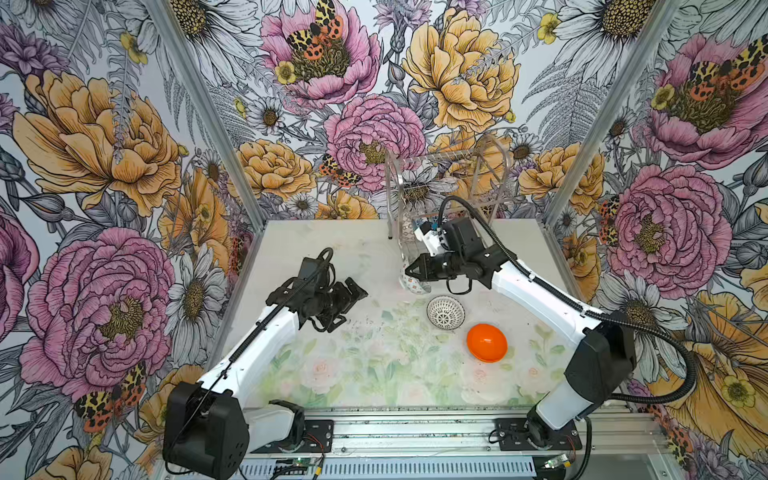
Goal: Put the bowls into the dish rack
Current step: 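Carry the green-patterned bowl with the right gripper to the rack slot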
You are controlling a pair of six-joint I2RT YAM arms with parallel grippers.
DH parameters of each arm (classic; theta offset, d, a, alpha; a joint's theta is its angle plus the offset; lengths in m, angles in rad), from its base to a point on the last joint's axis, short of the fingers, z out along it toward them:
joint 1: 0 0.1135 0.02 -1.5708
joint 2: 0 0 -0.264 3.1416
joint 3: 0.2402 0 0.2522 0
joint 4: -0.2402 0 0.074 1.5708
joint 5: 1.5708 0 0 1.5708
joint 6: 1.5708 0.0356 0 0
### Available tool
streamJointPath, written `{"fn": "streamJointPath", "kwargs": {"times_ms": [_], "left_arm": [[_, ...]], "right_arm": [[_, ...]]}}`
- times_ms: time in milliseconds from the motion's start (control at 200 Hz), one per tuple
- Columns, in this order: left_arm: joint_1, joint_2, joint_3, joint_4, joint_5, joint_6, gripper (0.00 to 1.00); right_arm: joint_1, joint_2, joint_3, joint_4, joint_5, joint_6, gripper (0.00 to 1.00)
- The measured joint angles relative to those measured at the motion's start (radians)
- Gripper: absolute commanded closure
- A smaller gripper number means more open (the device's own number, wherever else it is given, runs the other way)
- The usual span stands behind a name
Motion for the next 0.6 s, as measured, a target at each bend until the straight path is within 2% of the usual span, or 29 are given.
{"fn": "streamJointPath", "kwargs": {"times_ms": [355,595], "left_arm": [[-0.113,0.14,0.142,0.037,-0.04,-0.029,0.01],[-0.149,0.214,0.211,0.043,-0.046,-0.032,0.01]], "right_arm": [[-0.201,-0.055,-0.156,0.122,-0.246,0.047,1.0],[-0.29,-0.041,-0.18,0.238,-0.332,0.096,1.0]]}}
